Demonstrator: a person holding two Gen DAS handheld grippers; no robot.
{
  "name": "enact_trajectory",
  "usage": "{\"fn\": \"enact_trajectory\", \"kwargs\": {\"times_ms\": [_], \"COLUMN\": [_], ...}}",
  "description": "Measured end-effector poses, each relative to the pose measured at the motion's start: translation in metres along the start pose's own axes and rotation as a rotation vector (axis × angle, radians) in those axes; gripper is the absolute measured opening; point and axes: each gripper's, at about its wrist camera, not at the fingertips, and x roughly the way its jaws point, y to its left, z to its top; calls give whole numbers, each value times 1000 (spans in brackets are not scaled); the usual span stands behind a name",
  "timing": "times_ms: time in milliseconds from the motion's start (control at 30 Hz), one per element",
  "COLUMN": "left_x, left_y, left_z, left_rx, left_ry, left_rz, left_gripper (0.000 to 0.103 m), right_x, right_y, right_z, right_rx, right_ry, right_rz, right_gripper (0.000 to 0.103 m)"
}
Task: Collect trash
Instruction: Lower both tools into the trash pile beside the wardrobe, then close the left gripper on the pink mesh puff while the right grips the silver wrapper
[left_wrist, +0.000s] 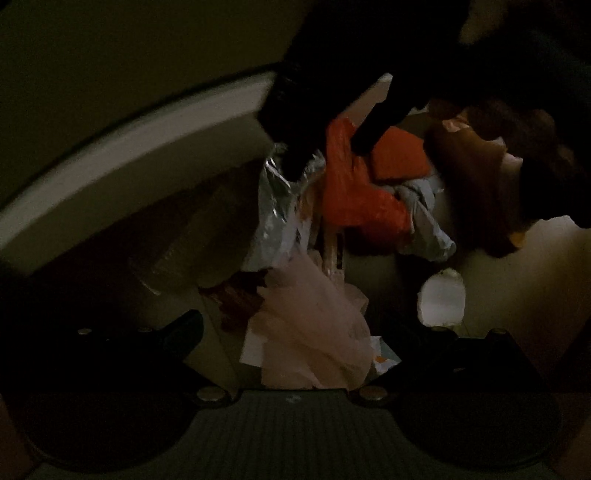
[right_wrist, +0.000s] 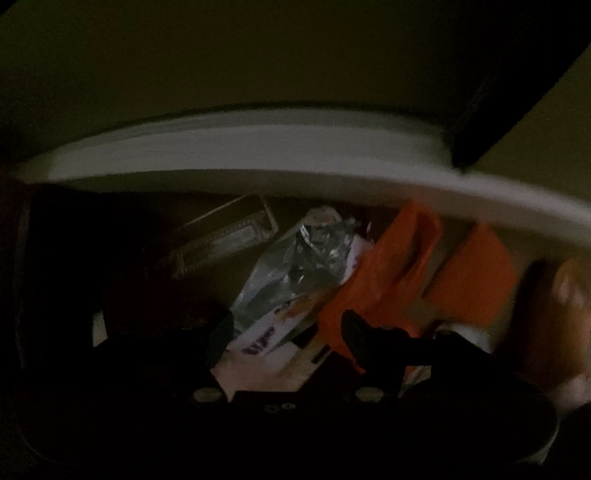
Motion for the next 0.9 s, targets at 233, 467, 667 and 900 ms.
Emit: {"fn": "enact_trajectory", "kwargs": {"times_ms": [233,467,667,900], "left_x": [28,47,62,60], "left_y": [-12,-17,-5,4], "left_z": [-2,-4,-4,-3], "left_rx": [-3,-10,-77,-134], "left_ry": [3,9,60,66], "left_rz": [-25,-15,0,-15], "left_gripper": [102,99,67,27], "right_x": [32,55,70,63], "right_y": [-1,2,-2,0], "right_z": [2,7,7,6], "right_rx": [176,239,269,233], "right_ry": [49,79,114,96], "right_rz": [5,1,3,-10], "right_gripper": [60,52,12,0]}}
